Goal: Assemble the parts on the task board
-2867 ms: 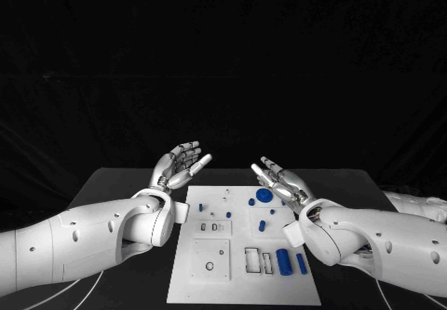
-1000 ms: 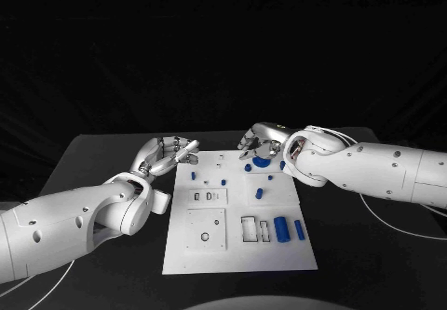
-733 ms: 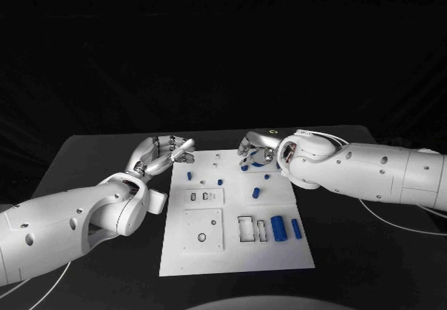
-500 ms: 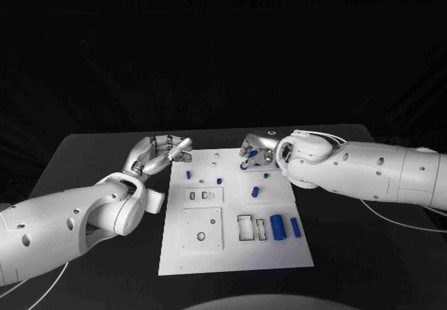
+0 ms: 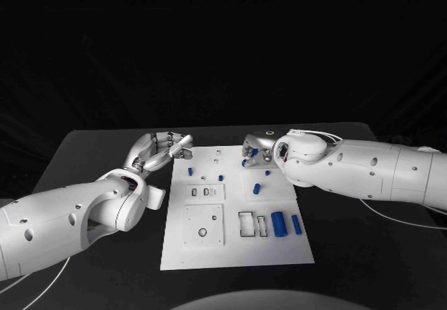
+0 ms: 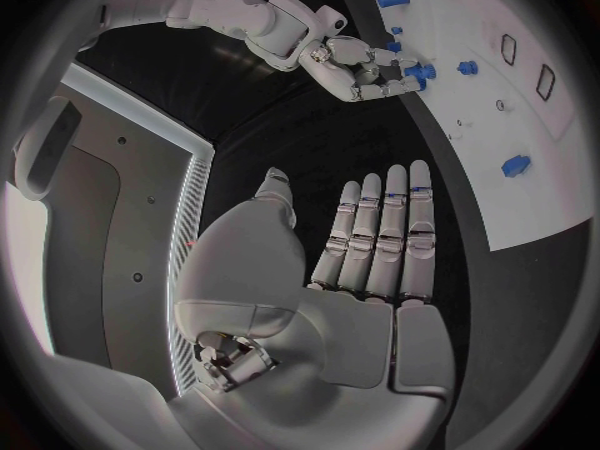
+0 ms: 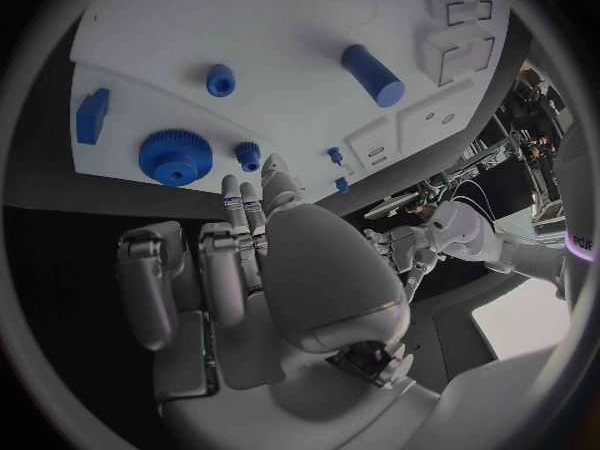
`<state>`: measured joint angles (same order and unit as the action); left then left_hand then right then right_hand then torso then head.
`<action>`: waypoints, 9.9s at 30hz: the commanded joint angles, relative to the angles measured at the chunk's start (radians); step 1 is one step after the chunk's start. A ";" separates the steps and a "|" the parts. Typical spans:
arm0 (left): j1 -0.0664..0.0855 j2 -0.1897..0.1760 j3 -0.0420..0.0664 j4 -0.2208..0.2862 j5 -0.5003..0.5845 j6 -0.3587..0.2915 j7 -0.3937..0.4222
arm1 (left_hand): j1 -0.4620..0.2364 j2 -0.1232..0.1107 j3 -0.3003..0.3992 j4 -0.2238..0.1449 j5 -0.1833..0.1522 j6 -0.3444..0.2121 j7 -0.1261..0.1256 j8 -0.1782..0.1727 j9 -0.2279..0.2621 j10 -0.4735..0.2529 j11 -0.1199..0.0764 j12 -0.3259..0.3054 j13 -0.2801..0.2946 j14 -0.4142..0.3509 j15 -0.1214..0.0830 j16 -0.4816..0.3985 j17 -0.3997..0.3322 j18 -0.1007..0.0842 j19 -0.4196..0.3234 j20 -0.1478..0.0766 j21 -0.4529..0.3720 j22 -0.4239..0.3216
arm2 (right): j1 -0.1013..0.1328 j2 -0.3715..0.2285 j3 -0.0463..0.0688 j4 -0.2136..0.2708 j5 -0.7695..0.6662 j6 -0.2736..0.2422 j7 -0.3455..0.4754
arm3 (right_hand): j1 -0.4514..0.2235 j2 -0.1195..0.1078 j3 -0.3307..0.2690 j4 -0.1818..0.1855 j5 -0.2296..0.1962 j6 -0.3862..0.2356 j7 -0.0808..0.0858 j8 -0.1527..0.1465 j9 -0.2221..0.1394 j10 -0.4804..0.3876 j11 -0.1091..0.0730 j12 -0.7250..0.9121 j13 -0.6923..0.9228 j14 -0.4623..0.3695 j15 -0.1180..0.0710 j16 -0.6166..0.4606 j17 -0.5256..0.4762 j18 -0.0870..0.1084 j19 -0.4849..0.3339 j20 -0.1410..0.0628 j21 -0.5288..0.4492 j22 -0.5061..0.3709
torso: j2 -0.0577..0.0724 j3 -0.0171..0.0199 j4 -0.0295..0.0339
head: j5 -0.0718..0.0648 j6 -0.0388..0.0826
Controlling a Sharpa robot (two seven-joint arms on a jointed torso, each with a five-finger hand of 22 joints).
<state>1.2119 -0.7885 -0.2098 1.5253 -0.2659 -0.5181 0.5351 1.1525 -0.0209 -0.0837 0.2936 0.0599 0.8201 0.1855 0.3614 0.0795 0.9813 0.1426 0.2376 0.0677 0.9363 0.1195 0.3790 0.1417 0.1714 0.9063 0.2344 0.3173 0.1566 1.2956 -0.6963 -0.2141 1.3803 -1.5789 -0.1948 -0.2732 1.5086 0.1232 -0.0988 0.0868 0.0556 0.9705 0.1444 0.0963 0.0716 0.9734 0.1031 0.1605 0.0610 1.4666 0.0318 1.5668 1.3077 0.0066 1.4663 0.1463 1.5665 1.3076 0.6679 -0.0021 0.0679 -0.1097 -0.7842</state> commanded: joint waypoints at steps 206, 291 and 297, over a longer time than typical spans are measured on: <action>0.047 -0.024 0.002 0.032 -0.005 -0.030 0.002 | 0.009 0.022 -0.017 -0.002 0.003 0.025 0.001 -0.030 0.005 0.009 0.001 -0.009 0.002 -0.023 0.004 -0.013 0.010 0.011 -0.018 0.004 -0.013 -0.008 | -0.054 0.286 0.020 -0.330 -0.014 -0.072 0.038 | -0.016 -0.102 0.085 0.076 -0.007 -0.226 -0.010 -0.041 -0.013 -0.086 0.011 -0.101 0.000 0.104 -0.002 0.004 0.263 -0.007 0.105 -0.007 0.004 0.263 | -0.007 -0.0152 0.0225 | 0.067 -0.047; 0.043 0.016 -0.003 -0.037 -0.005 -0.011 -0.001 | 0.015 0.035 -0.020 -0.002 0.003 0.031 0.001 -0.040 0.007 0.012 0.001 -0.011 0.003 -0.027 0.005 -0.014 0.013 0.011 -0.022 0.006 -0.015 -0.010 | -0.051 -0.023 0.017 -0.165 0.116 -0.120 0.020 | -0.185 -0.283 0.202 0.148 0.243 -0.012 -0.003 0.062 0.113 0.597 -0.019 1.410 1.510 0.104 -0.006 0.004 0.263 -0.007 0.105 -0.009 0.004 0.263 | -0.016 -0.0117 0.0070 | -0.008 -0.026; 0.043 0.015 -0.003 -0.036 -0.005 -0.012 0.000 | 0.015 0.035 -0.020 -0.002 0.003 0.031 0.001 -0.040 0.007 0.012 0.001 -0.011 0.003 -0.027 0.005 -0.014 0.013 0.011 -0.022 0.006 -0.015 -0.010 | -0.053 -0.012 0.017 -0.174 0.116 -0.114 0.016 | -0.177 -0.282 0.211 0.148 0.244 -0.016 -0.004 0.056 0.112 0.597 -0.020 1.410 1.510 0.104 -0.007 0.004 0.263 -0.007 0.105 -0.010 0.004 0.263 | -0.016 -0.0116 0.0060 | -0.005 -0.027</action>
<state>1.2546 -0.7753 -0.2134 1.4872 -0.2668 -0.5432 0.5286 1.1697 0.0039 -0.0978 0.2908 0.0599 0.8450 0.1891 0.3264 0.0852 0.9881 0.1428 0.2285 0.0686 0.9164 0.1249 0.3714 0.1539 0.1713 0.8922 0.2416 0.3056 0.1471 1.2435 -0.7113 -0.1969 1.2085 -1.4456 -0.3319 -0.2437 1.3283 -0.1546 0.1081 0.2360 0.2964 0.9520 0.1417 0.1561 0.1826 1.4648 0.0911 1.5680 1.3077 1.4648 0.0300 1.5668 1.3077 0.0140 1.4681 0.1449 1.5665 1.3075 0.6516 -0.0137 0.0733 -0.1150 -0.8101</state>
